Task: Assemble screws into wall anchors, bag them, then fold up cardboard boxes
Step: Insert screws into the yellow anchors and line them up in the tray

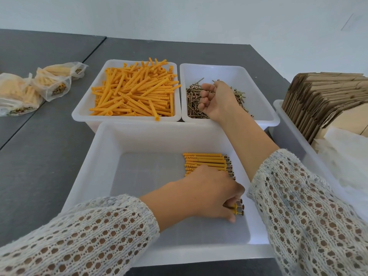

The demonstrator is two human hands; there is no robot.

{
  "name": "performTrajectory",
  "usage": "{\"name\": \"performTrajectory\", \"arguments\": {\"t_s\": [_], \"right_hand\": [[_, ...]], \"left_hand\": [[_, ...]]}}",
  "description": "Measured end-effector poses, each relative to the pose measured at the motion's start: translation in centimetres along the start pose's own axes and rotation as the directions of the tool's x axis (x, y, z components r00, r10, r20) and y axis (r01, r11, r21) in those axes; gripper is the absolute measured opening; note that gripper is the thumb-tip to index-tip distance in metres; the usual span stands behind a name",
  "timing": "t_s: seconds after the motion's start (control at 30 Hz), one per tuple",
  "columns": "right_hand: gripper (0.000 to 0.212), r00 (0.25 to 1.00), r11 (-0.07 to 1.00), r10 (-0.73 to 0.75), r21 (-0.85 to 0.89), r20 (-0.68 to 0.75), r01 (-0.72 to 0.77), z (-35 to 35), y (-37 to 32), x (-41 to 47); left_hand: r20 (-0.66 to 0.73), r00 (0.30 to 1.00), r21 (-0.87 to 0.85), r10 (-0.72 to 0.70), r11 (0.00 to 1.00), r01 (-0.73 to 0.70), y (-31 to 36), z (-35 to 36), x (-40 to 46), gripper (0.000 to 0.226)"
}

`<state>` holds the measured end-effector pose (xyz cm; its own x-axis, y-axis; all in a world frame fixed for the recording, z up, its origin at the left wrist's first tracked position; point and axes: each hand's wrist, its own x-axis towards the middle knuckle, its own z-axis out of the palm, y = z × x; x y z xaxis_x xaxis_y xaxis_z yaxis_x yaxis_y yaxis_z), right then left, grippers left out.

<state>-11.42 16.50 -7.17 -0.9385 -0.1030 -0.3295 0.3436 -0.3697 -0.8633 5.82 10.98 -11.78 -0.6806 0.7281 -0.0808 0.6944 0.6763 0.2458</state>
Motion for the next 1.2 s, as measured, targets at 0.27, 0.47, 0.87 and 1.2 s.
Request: {"name": "performTrajectory", "arguments": {"t_s": [0.27, 0.47, 0.87, 1.2], "right_hand": [[0.038, 1.0, 1.0, -0.004, -0.016, -0.004, 0.004, 0.0, 0.0, -0.1], [0.037, 1.0, 0.999, -0.013, -0.034, 0.001, 0.013, 0.1, 0.0, -0.1], [0.036, 1.0, 0.997, -0.029, -0.073, 0.001, 0.029, 0.1, 0.1, -0.1], [0.036, 0.999, 0.996, -0.033, -0.08, -0.005, 0.032, 0.2, 0.1, -0.1]], "left_hand": [[-0.049, 0.997, -0.049, -0.052, 0.998, 0.05, -0.1, 0.7, 0.3, 0.029], [-0.115, 0.991, -0.02, -0.067, 0.998, 0.065, 0.0, 1.2, 0.3, 0.027], [-0.141, 0.988, -0.025, -0.066, 0.998, 0.063, 0.2, 1.6, 0.3, 0.033], [-0.153, 0.987, -0.096, -0.051, 0.995, 0.037, 0.5, 2.1, 0.5, 0.034]]}}
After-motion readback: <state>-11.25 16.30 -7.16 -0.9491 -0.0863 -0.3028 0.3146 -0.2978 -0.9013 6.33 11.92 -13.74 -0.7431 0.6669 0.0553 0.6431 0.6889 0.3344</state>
